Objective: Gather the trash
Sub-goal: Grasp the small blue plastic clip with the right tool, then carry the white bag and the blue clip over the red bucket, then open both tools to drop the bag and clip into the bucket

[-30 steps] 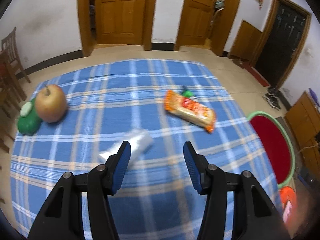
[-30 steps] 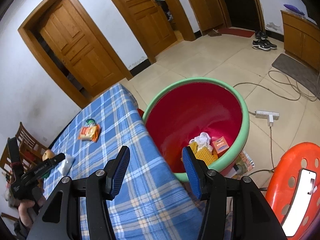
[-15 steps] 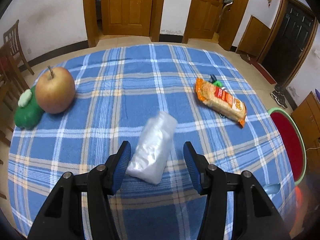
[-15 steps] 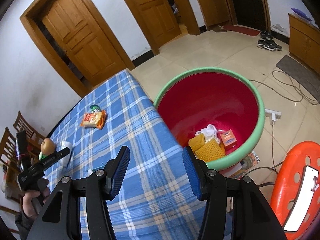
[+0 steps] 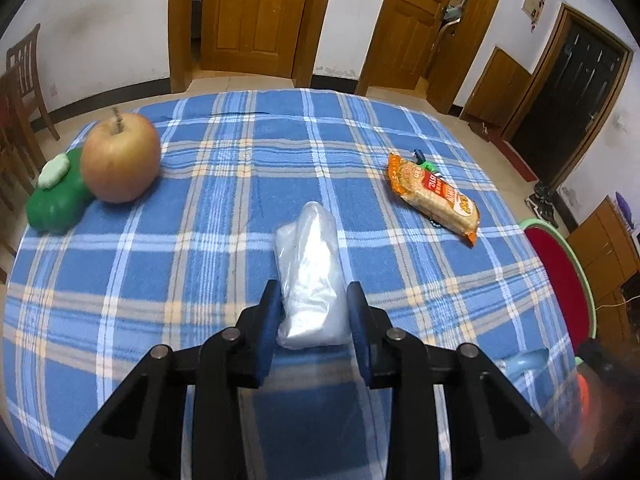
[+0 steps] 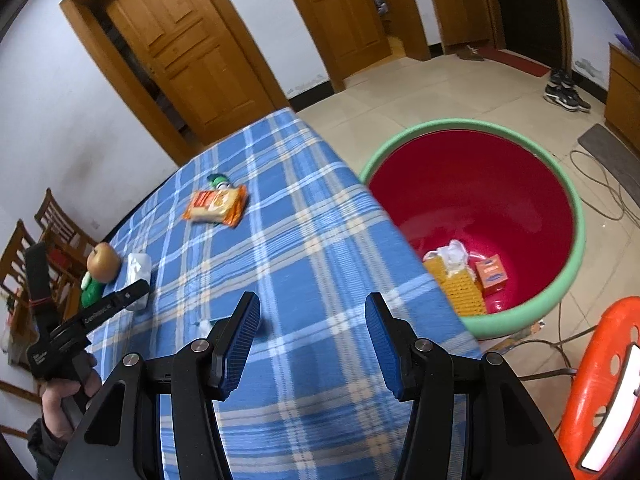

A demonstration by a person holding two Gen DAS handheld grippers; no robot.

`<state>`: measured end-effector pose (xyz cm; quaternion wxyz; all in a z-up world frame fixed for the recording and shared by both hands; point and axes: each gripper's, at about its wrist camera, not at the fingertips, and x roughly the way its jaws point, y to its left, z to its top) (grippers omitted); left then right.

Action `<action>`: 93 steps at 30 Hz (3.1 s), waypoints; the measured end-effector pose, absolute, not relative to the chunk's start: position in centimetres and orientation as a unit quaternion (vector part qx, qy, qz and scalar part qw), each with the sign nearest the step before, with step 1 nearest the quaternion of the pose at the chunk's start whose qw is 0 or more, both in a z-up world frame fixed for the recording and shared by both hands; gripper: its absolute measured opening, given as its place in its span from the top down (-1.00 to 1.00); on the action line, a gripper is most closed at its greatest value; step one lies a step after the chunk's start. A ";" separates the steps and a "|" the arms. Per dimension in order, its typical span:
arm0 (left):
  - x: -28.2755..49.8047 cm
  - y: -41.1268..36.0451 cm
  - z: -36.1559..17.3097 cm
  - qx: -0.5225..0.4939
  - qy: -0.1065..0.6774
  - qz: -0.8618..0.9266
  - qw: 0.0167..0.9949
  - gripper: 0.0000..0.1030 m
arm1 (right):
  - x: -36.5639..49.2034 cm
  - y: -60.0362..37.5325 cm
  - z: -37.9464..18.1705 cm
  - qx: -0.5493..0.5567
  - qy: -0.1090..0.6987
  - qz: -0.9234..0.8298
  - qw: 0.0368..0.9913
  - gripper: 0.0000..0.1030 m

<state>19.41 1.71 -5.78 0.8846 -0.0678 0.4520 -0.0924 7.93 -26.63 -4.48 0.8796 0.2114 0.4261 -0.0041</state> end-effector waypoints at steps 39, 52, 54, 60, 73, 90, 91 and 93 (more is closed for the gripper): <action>12.6 -2.9 -2.7 -0.078 0.433 -0.155 0.884 0.35 | 7.6 -27.4 -4.9 0.236 0.396 0.039 0.886 0.78; 12.8 -8.0 -1.9 -0.057 0.433 -0.204 0.876 0.36 | 5.6 -34.3 -4.7 0.289 0.366 -0.045 0.883 0.78; 12.9 -8.8 -1.7 -0.056 0.434 -0.211 0.874 0.36 | 5.4 -35.5 -4.7 0.297 0.361 -0.059 0.882 0.78; 13.3 -11.5 -1.3 -0.043 0.433 -0.225 0.872 0.35 | 5.3 -39.4 -5.6 0.318 0.355 -0.101 0.874 0.78; 14.5 -16.8 -1.6 -0.010 0.441 -0.259 0.859 0.35 | 5.3 -44.3 -7.8 0.351 0.362 -0.137 0.853 0.50; 15.0 -25.4 -3.5 0.030 0.461 -0.323 0.826 0.36 | 2.6 -45.9 -6.2 0.360 0.336 -0.149 0.857 0.50; 15.0 -25.8 -3.5 0.031 0.460 -0.324 0.826 0.35 | 2.4 -46.0 -6.1 0.361 0.336 -0.150 0.857 0.49; 15.1 -26.4 -3.5 0.034 0.457 -0.328 0.826 0.25 | 2.2 -46.2 -6.1 0.362 0.334 -0.150 0.857 0.49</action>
